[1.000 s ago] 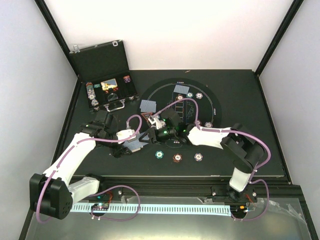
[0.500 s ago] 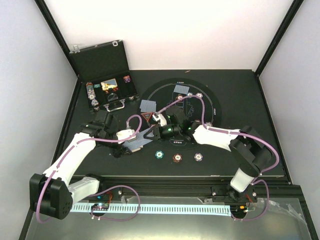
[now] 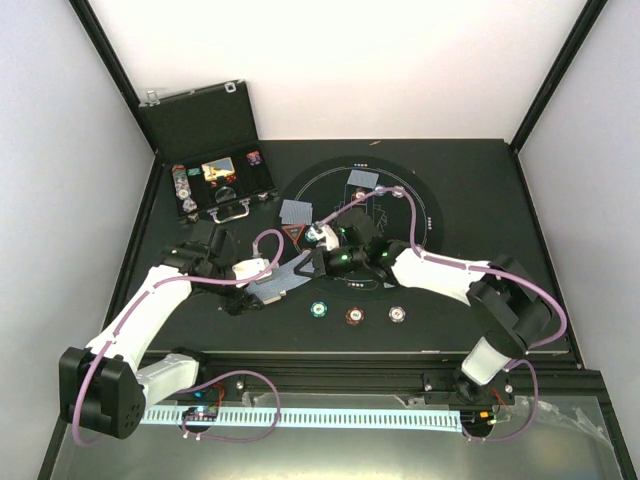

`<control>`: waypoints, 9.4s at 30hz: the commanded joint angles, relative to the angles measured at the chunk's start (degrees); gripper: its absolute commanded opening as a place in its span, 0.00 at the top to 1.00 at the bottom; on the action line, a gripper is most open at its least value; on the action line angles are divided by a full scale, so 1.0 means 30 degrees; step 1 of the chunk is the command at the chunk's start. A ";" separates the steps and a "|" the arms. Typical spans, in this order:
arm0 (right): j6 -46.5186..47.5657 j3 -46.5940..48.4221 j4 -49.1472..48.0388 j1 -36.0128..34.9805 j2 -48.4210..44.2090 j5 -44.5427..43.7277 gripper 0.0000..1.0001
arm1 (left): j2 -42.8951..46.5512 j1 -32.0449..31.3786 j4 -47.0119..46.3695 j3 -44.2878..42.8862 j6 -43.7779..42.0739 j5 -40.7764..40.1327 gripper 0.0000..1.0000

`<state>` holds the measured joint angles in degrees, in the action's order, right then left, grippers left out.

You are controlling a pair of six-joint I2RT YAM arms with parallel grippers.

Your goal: Distribute texas hold em gaming equipment

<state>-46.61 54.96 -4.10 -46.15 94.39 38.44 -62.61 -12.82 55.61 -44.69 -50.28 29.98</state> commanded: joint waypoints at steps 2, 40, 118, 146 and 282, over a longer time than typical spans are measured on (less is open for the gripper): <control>0.0376 -0.0179 0.0383 0.0716 -0.1194 0.0114 0.95 | 0.0284 -0.0003 -0.0227 -0.0687 0.0061 0.0349 0.98; 0.1670 1.9812 0.8039 1.2606 1.4744 -0.0951 0.68 | -0.0050 -0.0004 0.0032 -0.0708 0.0223 0.0120 0.99; -0.5689 -0.1045 -0.7633 -0.0586 0.2170 0.1376 0.79 | -0.0058 -0.0004 0.0186 -0.1027 0.0091 0.0385 0.98; 0.2347 -0.7630 0.2120 1.1477 -0.4012 0.1041 0.99 | 0.0054 -0.0004 0.0063 -0.0720 -0.0027 0.0096 0.98; 2.5613 1.1037 0.3256 0.1444 0.9013 -2.6260 0.99 | 0.0302 -0.0004 0.0446 -0.0804 0.0116 -0.0098 0.98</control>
<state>10.04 91.55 22.39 -38.30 119.20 -27.57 -62.57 -12.82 57.10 -46.04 -49.91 28.71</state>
